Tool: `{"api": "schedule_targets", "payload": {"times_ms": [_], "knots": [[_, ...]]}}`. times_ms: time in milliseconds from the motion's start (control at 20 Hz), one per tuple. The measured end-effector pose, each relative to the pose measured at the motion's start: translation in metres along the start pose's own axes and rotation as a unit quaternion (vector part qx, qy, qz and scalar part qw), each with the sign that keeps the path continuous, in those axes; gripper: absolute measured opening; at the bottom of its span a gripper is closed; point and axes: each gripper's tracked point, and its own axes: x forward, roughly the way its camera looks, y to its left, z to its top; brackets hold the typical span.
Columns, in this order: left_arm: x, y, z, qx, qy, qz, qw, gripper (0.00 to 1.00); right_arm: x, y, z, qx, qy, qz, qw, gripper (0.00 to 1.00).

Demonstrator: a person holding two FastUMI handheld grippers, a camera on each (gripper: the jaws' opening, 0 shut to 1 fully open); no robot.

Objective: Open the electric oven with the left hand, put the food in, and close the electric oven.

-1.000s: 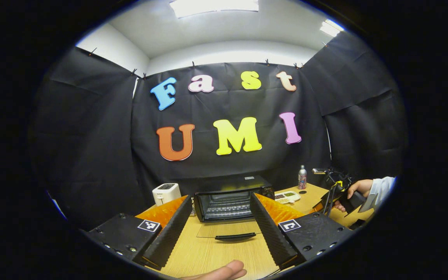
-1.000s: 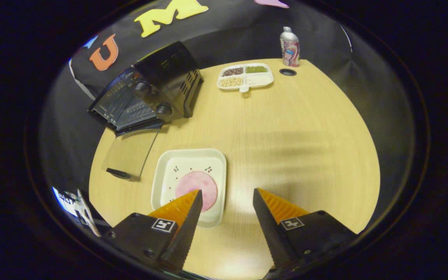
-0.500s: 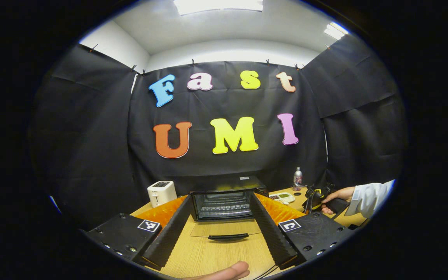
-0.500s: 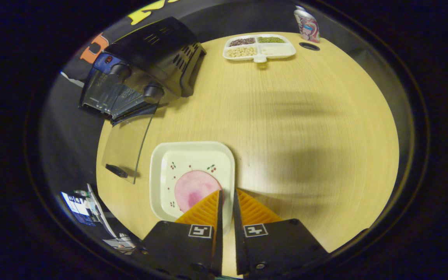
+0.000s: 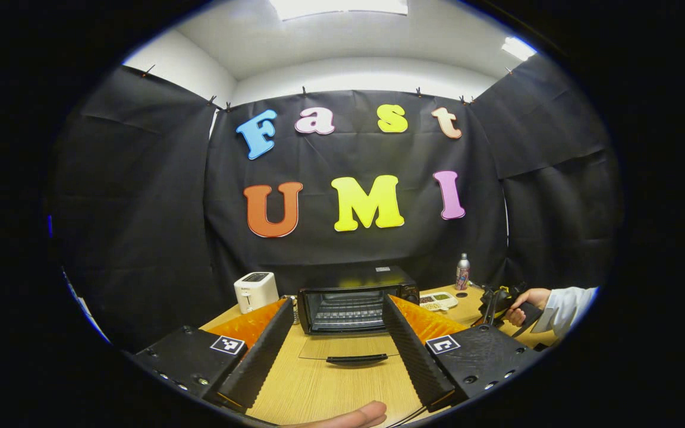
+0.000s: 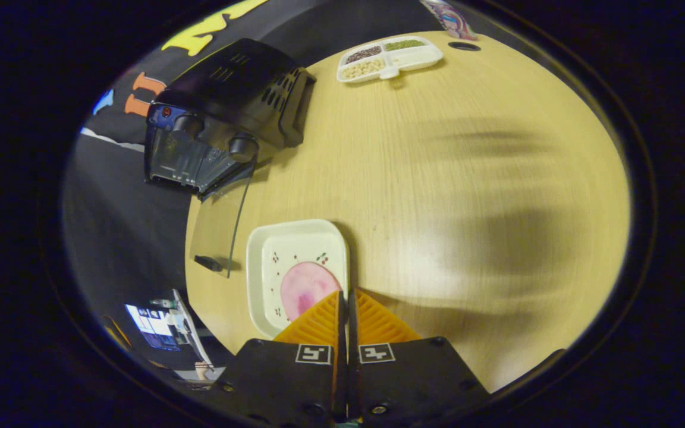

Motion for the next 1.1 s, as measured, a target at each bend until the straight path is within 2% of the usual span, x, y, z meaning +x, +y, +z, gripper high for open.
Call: {"api": "schedule_targets", "payload": {"times_ms": [250, 600, 850, 950, 1100], "knots": [[-0.010, -0.001, 0.006, -0.006, -0.004, -0.001, 1.000, 0.95, -0.018, -0.014, -0.014, 0.047, -0.023, 0.047, 0.998, 0.04], [-0.017, -0.003, 0.006, -0.008, -0.001, -0.007, 1.000, 0.95, -0.064, -0.012, -0.021, 0.058, -0.064, 0.062, 0.994, 0.02], [-0.026, 0.000, 0.007, -0.013, -0.001, -0.020, 1.000, 0.95, -0.093, 0.027, -0.021, 0.039, -0.086, 0.084, 0.992, 0.04], [-0.028, 0.005, 0.006, -0.013, 0.001, -0.024, 1.000, 0.95, -0.099, 0.048, -0.022, 0.030, -0.091, 0.095, 0.991, 0.02], [-0.033, 0.023, 0.005, -0.005, -0.002, -0.010, 1.000, 0.95, -0.101, 0.084, -0.022, 0.024, -0.094, 0.112, 0.989, 0.02]]}}
